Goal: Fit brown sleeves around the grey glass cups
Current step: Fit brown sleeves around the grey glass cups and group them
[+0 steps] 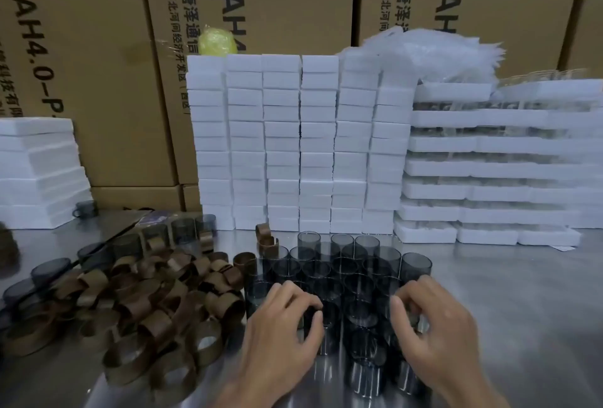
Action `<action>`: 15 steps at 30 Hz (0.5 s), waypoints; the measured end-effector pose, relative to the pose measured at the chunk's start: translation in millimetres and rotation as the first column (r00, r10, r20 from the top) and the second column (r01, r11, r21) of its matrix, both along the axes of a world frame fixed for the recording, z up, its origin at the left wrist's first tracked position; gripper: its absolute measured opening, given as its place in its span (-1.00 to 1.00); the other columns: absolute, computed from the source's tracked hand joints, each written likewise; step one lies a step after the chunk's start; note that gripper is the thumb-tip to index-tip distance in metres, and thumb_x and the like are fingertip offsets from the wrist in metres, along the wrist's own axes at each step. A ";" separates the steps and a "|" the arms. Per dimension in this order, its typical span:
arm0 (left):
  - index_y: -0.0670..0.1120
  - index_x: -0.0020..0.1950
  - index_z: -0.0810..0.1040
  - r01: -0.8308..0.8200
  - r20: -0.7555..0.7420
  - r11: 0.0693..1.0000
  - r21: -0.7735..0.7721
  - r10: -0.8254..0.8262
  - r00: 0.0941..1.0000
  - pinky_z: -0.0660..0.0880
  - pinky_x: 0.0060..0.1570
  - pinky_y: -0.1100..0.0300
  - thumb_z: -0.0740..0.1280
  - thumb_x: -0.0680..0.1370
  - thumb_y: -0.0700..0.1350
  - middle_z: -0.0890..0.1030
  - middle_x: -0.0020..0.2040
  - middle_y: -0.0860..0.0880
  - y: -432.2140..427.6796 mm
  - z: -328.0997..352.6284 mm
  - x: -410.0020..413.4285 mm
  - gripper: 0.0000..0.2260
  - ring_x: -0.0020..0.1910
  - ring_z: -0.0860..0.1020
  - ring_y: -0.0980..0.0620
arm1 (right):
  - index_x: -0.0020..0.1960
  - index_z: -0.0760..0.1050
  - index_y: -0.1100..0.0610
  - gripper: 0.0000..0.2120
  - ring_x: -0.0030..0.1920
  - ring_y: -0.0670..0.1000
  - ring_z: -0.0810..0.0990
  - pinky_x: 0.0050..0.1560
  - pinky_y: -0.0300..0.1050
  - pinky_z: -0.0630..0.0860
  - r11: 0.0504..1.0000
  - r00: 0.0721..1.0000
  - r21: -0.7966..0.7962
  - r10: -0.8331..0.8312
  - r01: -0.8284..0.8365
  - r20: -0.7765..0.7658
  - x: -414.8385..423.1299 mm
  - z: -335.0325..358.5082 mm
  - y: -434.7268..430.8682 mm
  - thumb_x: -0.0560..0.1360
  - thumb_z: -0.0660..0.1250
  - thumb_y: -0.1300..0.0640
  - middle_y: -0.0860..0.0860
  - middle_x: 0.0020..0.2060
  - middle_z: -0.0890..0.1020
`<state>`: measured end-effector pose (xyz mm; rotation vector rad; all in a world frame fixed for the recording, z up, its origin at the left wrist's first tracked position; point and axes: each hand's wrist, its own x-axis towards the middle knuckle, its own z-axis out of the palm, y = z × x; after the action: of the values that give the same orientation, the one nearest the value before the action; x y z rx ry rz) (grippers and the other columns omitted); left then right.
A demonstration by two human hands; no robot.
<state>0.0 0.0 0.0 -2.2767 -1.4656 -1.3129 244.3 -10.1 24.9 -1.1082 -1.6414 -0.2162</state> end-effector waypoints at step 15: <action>0.12 0.05 0.64 0.080 0.101 0.993 -0.089 -0.071 0.992 0.47 -0.05 0.27 0.26 0.64 0.13 0.45 -0.01 0.25 -7.1 2.1 -2.2 -0.81 0.09 0.46 0.22 | -0.27 0.48 -0.14 -0.73 -0.09 -0.09 0.44 -0.03 -0.13 0.41 0.988 0.831 -0.127 0.142 -0.086 0.538 -14.2 -0.8 -13.5 0.29 0.52 -0.22 -0.21 -0.15 0.41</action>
<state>-2.2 -7.1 2.1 -2.3797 -1.5151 -1.4246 230.1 -23.6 24.1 -1.0737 -2.2440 -0.4069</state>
